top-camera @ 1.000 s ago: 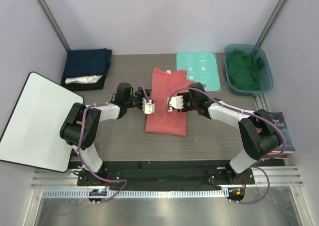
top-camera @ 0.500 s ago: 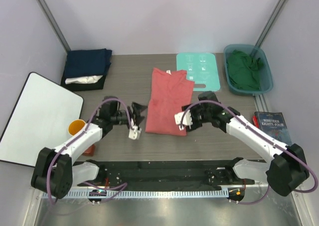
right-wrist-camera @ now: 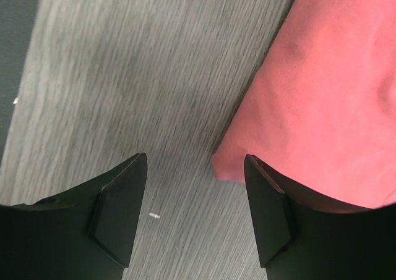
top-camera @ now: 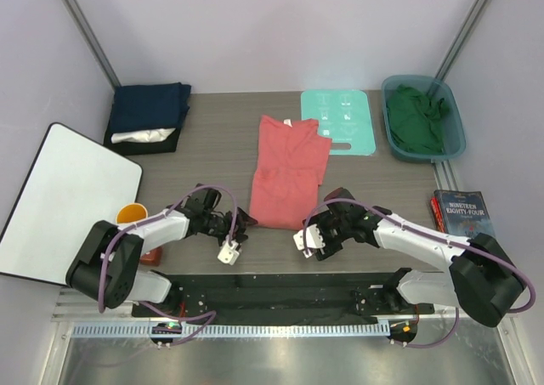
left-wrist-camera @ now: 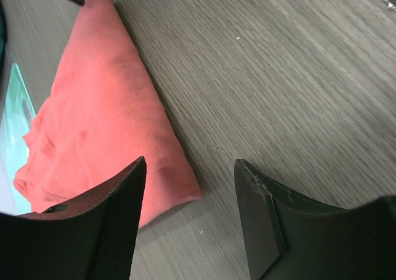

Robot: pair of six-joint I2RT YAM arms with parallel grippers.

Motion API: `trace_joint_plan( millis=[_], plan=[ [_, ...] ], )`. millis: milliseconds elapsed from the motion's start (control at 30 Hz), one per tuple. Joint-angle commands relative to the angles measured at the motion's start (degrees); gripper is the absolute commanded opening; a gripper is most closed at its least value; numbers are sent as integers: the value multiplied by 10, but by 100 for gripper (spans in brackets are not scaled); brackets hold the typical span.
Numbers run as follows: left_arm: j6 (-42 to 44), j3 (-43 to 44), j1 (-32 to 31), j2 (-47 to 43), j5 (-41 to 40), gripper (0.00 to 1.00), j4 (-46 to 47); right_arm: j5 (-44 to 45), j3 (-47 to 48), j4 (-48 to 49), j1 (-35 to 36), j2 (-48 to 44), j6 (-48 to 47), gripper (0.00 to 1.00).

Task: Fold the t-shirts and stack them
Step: Fold the tshirt

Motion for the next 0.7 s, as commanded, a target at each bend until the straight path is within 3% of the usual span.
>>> trace_joint_plan(
  millis=[0, 333, 667],
  plan=[
    [18, 24, -4, 11, 19, 59, 4, 18, -22, 97, 4, 2, 19, 69],
    [-33, 22, -5, 24, -4, 58, 78, 55, -28, 159, 5, 12, 31, 69],
    [-42, 40, -5, 102, -29, 57, 166, 60, -29, 194, 5, 53, 23, 69]
  ],
)
